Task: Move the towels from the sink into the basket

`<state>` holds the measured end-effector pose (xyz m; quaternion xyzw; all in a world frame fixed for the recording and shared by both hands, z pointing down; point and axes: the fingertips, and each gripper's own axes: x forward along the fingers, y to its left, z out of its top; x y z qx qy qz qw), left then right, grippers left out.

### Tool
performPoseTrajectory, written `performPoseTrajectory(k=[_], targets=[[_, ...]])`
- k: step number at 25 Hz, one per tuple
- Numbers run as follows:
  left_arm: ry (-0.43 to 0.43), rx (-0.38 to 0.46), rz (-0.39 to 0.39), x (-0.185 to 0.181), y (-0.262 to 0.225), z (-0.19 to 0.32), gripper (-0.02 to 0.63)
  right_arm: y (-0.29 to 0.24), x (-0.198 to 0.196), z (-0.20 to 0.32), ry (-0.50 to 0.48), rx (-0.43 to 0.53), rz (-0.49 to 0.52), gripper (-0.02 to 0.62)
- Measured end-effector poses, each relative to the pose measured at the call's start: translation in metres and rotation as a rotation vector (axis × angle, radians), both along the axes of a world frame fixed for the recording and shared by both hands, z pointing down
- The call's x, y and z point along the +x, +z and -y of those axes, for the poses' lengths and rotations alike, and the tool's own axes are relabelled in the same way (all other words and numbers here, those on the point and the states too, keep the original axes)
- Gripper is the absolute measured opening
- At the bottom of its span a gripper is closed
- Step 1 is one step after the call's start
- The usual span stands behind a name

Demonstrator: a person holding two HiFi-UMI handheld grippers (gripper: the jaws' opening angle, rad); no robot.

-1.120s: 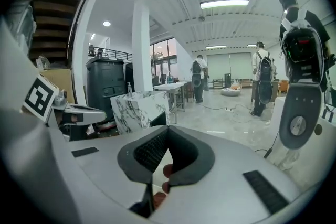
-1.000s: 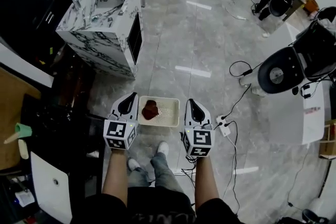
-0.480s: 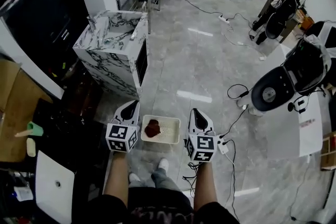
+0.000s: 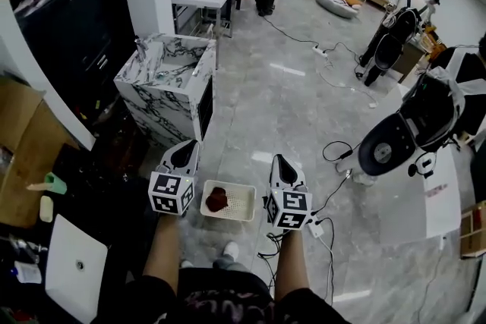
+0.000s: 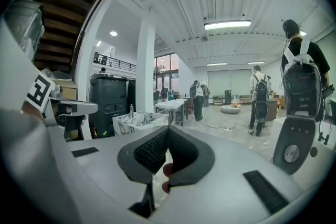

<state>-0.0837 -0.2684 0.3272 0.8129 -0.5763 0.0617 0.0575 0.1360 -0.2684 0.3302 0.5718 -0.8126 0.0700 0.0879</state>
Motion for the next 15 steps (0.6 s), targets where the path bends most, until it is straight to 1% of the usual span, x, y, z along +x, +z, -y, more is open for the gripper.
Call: performPoseTrajectory(k=[6,11,15], targets=[[-0.017,0.038,-0.013,-0.003,-0.024,-0.012,0.015,-0.023,-0.007,-0.006,-0.025,0.051,0.01,0.014],[-0.029,0.064,-0.013,-0.004,-0.038,-0.018,0.015,-0.036,-0.013,-0.012,-0.037,0.065,0.019,0.014],[-0.034,0.077,-0.011,-0.005,-0.045,-0.024,0.015,-0.039,-0.011,-0.016,-0.034,0.084,0.008,0.014]])
